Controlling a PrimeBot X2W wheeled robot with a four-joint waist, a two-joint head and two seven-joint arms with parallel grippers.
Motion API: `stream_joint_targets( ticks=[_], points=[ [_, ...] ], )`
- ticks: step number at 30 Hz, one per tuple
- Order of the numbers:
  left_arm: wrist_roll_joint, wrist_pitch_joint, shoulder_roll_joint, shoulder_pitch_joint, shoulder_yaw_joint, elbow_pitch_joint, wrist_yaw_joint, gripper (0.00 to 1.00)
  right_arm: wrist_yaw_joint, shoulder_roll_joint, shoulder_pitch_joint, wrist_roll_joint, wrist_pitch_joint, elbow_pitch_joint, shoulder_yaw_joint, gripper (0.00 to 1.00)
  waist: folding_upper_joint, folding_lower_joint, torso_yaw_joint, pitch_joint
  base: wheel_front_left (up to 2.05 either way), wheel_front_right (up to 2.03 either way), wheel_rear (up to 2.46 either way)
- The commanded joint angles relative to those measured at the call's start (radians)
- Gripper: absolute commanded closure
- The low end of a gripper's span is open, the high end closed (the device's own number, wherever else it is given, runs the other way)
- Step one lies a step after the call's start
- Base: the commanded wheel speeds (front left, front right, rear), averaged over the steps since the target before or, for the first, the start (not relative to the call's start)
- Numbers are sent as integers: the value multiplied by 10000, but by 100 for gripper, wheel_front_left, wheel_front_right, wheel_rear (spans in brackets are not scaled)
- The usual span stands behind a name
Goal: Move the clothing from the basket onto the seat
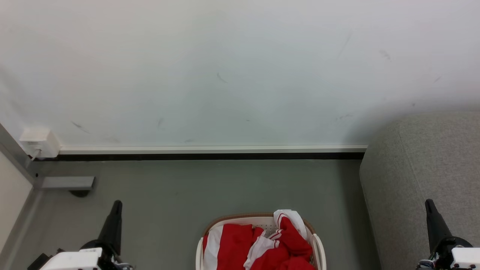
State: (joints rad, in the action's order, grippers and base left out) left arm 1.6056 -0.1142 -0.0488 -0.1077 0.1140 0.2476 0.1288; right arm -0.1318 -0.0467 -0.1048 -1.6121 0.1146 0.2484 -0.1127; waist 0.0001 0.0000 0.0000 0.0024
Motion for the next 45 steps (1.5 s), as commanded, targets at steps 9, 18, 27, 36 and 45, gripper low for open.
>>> stream_joint_targets(
  ticks=[9,18,27,36,45],
  points=[
    [134,-31,-27,-78,8,-28,41,100,23,-75,-127,-9,24,-49,-38,100,-1,0,0,0,0,0,0],
    [134,-31,-27,-78,8,-28,41,100,23,-75,-127,-9,24,-49,-38,100,-1,0,0,0,0,0,0],
    [134,-31,-27,-78,8,-28,41,100,23,-75,-127,-9,24,-49,-38,100,-1,0,0,0,0,0,0],
    [-9,18,52,150,-15,177,-36,0,0,82,144,1,-17,193,27,0,-1,0,0,0,0,0,0],
    [-279,466,50,209,-282,283,-29,0,1,76,204,385,-466,240,360,0,-1,0,8,-2,0,0,0]
  ],
)
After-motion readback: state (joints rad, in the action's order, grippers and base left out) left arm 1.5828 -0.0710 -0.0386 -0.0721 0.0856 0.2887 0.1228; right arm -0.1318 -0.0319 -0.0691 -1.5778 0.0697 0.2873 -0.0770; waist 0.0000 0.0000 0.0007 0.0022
